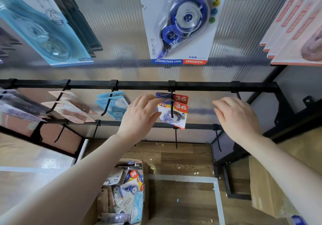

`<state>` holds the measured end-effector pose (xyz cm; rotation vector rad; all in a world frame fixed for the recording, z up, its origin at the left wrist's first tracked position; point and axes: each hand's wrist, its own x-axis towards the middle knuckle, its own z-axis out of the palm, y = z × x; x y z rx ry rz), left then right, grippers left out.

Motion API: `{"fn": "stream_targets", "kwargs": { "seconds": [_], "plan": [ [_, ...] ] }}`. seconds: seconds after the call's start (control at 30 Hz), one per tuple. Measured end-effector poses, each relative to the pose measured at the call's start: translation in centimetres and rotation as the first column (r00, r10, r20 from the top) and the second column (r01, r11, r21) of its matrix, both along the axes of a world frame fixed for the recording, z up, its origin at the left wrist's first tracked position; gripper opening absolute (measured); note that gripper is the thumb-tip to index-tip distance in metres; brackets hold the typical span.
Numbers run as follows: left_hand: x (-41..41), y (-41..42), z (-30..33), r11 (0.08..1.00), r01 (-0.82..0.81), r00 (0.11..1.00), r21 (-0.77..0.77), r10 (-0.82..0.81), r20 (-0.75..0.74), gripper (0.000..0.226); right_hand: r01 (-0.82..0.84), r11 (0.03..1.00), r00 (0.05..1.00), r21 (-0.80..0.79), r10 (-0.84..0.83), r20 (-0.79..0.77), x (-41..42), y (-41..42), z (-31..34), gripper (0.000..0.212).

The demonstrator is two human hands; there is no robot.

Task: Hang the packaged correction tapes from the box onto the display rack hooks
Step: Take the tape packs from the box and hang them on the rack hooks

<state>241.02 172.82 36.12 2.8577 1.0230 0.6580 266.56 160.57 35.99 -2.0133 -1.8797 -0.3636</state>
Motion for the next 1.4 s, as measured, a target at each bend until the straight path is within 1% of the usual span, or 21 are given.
{"fn": "stream_targets", "kwargs": {
  "seconds": [0.13, 0.3, 0.4, 0.6, 0.73, 0.87, 1.1, 1.3, 1.4],
  "plan": [
    [-2.3, -1.6, -0.4, 0.998, -0.031, 0.999, -0.052, 0.030, -0.017, 0.038, 0.014, 0.999, 1.000, -0.047, -0.014, -0.002, -1.5, -0.5, -0.3, 0.021],
    [-5.2, -3.4, -1.2, 0.992, -0.077, 0.996, -0.101, 0.071, -0.054, 0.041, 0.049, 0.991, 0.999, -0.121, -0.050, -0.007, -3.9, -1.3, -1.2, 0.032],
    [-7.0, -4.5, -1.9, 0.987, -0.110, 0.992, -0.118, 0.101, -0.080, 0.045, 0.060, 0.978, 0.998, -0.199, -0.064, -0.017, -5.4, -2.0, -1.9, 0.038],
    [-10.8, -6.2, -3.0, 0.966, -0.172, 0.984, -0.192, 0.159, -0.079, 0.051, 0.044, 0.950, 0.996, -0.310, -0.064, -0.055, -9.3, -3.3, -2.9, 0.042],
    [-13.8, -7.0, -3.8, 0.953, -0.208, 0.977, -0.221, 0.192, -0.094, 0.052, 0.024, 0.935, 0.996, -0.353, -0.054, -0.075, -12.6, -3.4, -3.6, 0.046],
    [-17.8, -7.6, -4.9, 0.930, -0.264, 0.964, -0.255, 0.246, -0.100, 0.054, 0.020, 0.921, 0.996, -0.388, -0.054, -0.077, -16.5, -3.2, -4.3, 0.043],
    [-25.4, -7.9, -7.9, 0.885, -0.329, 0.944, -0.331, 0.307, -0.117, 0.057, 0.023, 0.900, 0.998, -0.435, -0.048, -0.045, -23.1, -2.4, -6.4, 0.044],
    [-30.9, -8.0, -11.2, 0.847, -0.408, 0.913, -0.340, 0.371, -0.170, 0.070, 0.000, 0.860, 0.994, -0.510, -0.053, -0.090, -28.3, -1.3, -9.7, 0.048],
    [-32.8, -8.8, -14.4, 0.806, -0.467, 0.884, -0.365, 0.423, -0.198, 0.066, -0.028, 0.843, 0.994, -0.537, -0.032, -0.101, -30.5, -1.1, -12.6, 0.048]
  ]
}}
